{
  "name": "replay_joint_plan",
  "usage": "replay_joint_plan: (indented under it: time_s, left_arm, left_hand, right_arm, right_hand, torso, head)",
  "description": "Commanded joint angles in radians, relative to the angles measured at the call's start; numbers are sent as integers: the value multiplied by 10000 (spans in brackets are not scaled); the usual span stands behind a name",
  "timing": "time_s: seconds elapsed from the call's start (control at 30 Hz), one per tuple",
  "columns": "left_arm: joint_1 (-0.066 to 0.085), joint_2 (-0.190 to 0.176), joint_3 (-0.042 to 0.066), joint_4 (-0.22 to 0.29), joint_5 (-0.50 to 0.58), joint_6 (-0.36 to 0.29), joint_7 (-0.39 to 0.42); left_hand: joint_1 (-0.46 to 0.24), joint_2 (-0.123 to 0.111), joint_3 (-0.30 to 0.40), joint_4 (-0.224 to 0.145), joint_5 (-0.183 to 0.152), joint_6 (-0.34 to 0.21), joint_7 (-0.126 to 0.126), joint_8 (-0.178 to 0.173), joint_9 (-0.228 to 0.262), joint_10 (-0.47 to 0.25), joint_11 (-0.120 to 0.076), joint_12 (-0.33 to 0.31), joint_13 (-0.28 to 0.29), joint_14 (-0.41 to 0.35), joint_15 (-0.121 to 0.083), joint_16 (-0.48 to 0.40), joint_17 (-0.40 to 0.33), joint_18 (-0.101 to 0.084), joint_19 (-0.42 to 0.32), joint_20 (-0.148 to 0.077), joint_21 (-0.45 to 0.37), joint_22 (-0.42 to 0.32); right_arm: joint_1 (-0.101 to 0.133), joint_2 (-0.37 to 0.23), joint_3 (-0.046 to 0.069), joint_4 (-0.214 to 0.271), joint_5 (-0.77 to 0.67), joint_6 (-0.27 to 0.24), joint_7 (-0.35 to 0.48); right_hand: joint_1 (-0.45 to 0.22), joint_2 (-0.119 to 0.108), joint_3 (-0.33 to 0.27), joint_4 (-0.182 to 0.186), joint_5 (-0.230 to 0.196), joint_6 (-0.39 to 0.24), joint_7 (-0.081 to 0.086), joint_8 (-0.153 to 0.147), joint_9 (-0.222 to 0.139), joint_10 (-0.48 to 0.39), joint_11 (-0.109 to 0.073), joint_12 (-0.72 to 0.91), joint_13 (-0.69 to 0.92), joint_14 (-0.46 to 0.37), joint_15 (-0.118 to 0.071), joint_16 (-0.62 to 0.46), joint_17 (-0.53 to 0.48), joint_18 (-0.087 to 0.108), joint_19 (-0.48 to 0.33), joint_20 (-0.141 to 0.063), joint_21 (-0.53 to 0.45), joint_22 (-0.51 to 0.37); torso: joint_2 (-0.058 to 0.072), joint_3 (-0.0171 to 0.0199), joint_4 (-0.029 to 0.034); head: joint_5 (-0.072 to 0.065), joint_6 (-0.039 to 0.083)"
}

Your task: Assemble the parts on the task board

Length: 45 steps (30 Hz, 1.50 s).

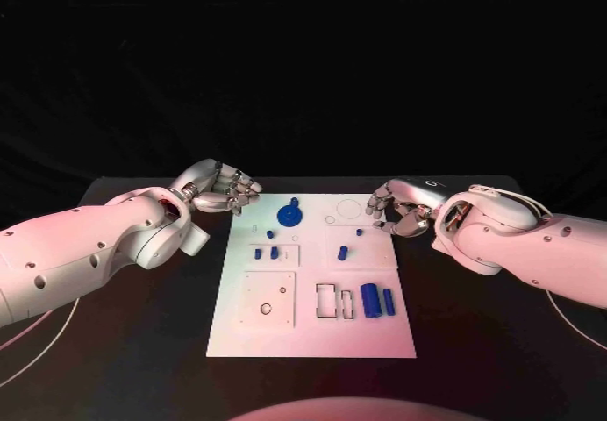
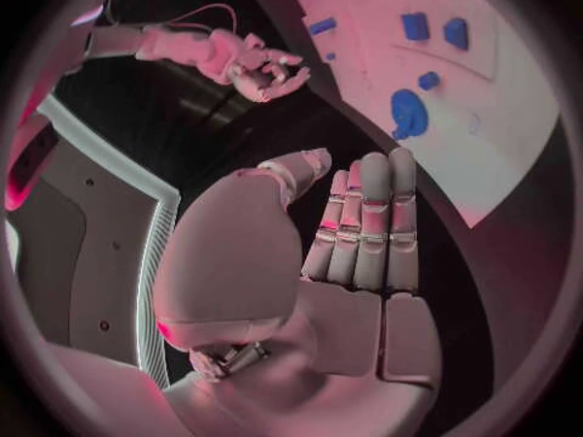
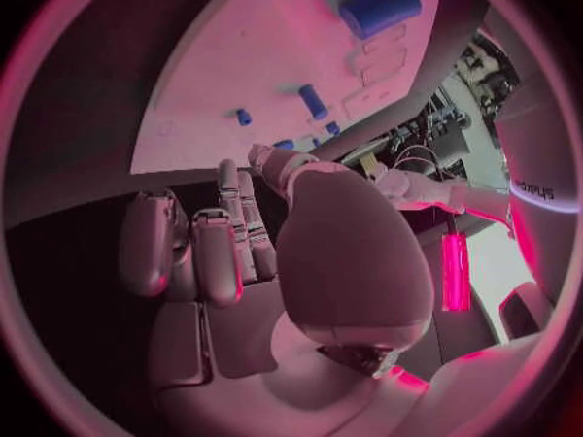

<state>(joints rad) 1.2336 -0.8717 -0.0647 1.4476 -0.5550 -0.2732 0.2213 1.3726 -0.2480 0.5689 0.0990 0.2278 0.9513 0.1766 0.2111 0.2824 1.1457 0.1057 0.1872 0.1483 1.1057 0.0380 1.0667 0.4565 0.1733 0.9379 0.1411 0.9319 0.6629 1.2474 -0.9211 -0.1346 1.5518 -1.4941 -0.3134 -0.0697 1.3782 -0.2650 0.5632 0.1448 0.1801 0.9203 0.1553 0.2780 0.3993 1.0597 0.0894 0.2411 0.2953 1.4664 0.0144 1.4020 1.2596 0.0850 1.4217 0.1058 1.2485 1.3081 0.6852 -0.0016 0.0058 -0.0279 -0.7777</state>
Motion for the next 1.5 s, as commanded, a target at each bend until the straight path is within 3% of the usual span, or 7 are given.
replay_joint_plan:
  time_s: [0.03, 0.2, 0.47, 1.0, 1.5]
  left_arm:
    - [10, -85, 8, 231, 2796, -207, 1399]
    - [4, -221, 6, 513, 3375, -202, 1725]
    - [2, -320, 5, 670, 3866, -294, 1945]
    - [4, -406, 5, 847, 4069, -315, 1935]
    - [5, -416, 5, 801, 4104, -368, 1739]
  left_hand:
    - [-61, 58, -131, -17, 0, 96, -53, 82, 23, 113, -32, 162, 70, -5, -67, -55, -26, 120, 4, -85, -99, -67]
    - [-23, 93, -215, -45, 1, 188, -78, 151, 48, 92, -54, 252, 110, -21, -85, -69, -49, 117, 37, -108, -172, -120]
    - [36, 120, -240, -87, 12, 186, -80, 160, 49, 96, -66, 313, 136, -23, -97, -71, -60, 117, 62, -121, -201, -143]
    - [74, 140, -266, -117, 18, 150, -64, 149, 41, 81, -63, 366, 159, -13, -103, -63, -66, 115, 94, -134, -221, -160]
    - [98, 174, -286, -132, 27, 100, -36, 128, 28, 23, -45, 402, 176, -5, -94, -55, -74, 111, 129, -139, -239, -176]
  right_arm:
    - [-64, 75, -1, 5, -1772, 421, -652]
    - [-173, 273, -6, 12, -2125, 255, -826]
    - [-341, 702, -13, -230, -2308, 235, -958]
    - [-555, 1252, -25, -889, -2397, 355, -985]
    - [-704, 1493, -32, -1034, -2408, 430, -985]
  right_hand:
    - [-109, -54, -28, -39, -35, 34, 8, -76, -21, 71, 14, -79, -85, 395, -32, 31, -1, -126, 28, -2, 5, 579]
    - [-226, -135, -90, -64, -116, 21, 92, -170, -73, -9, 96, -290, -310, 384, 28, 15, -35, -109, -24, 23, -97, 534]
    - [-132, -39, 27, -192, -271, 65, 131, -243, -123, 22, 131, -419, -506, 393, 59, 52, 19, -109, -27, 69, -99, 553]
    - [-20, 264, 517, -507, -478, 491, 51, -209, -150, 519, 35, -459, -819, 449, -12, 200, 229, -222, 231, 39, 457, 943]
    - [-182, 490, 640, -654, -539, 895, -103, -75, -96, 1008, -127, -393, -904, 485, -153, 292, 347, -336, 477, -29, 1000, 1305]
  torso:
    - [9, -9, 11]
    - [10, -9, 11]
    - [16, -15, 33]
    - [10, 8, 17]
    - [2, 17, 12]
  head:
    - [-88, 28]
    - [-98, 20]
    - [-138, 8]
    - [-106, -56]
    - [-117, -113]
